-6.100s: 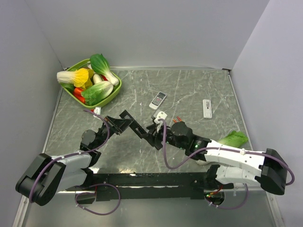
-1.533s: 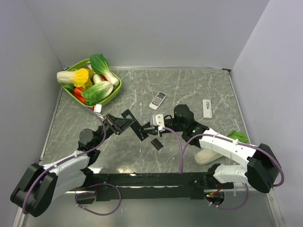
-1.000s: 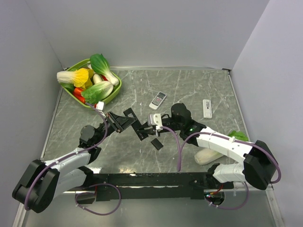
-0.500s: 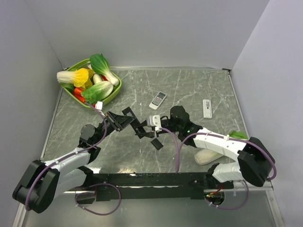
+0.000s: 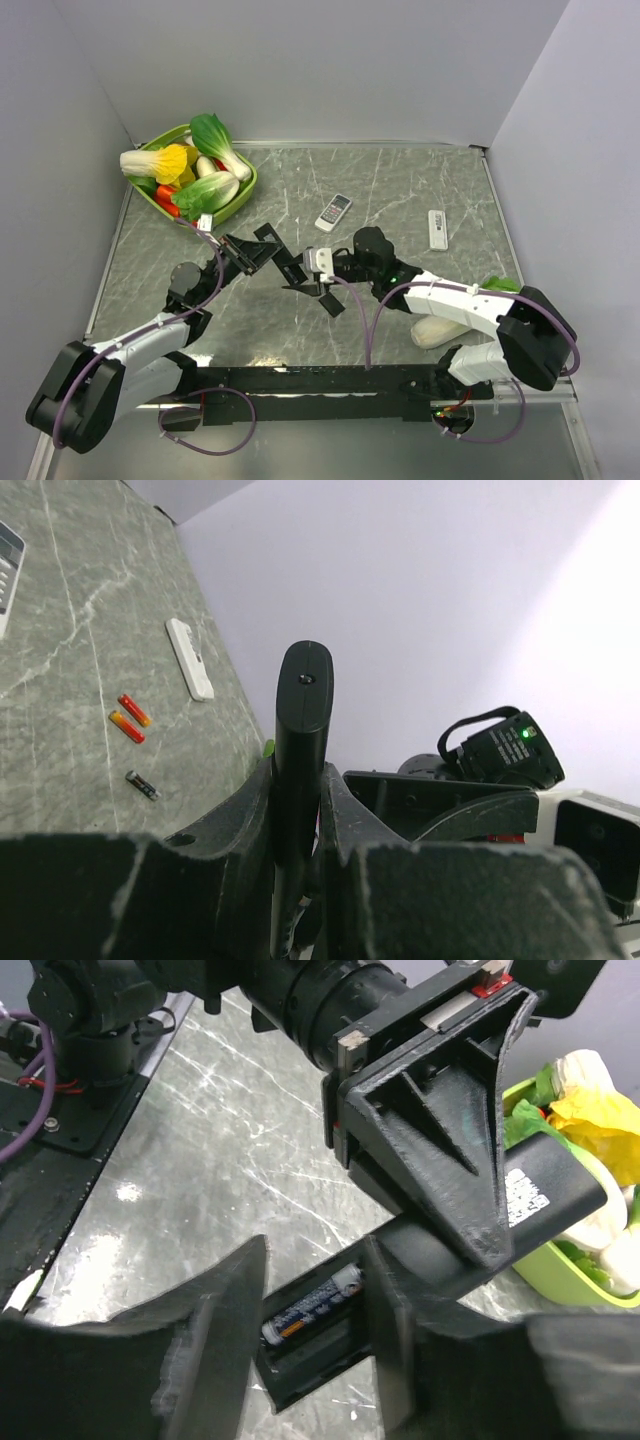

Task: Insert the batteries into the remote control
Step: Load the battery into the remote control.

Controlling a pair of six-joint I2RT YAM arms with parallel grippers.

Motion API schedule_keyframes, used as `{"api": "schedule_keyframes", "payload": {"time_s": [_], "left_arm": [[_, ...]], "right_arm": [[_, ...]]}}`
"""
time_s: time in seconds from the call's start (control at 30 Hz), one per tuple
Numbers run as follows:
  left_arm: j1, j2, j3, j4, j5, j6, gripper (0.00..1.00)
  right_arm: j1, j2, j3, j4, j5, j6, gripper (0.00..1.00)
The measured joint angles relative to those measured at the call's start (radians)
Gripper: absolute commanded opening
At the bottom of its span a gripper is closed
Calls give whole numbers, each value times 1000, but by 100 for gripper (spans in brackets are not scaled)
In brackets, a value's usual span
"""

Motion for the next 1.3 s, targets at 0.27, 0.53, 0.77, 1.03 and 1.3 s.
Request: {"api": "schedule_keyframes", "payload": {"time_s": [0.27,0.53,0.77,1.03,1.3], "left_arm": [[6,-37,0,-30,-41,32,2],[7,-42,0,-10,-44,24,2],[5,-60,0,11,-45,19,2],[-2,-66,-3,27,-45,13,2],[-2,-81,-19,32,-56,12,2]], "right_arm": [[55,-18,-29,55,124,-38,63],[85,-55,-59,80,203,-54,72],[96,-81,-58,75,205,-55,78],[98,-109,-58,60,207,-48,86],[98,-130,-58,33,227,-39,87]]}}
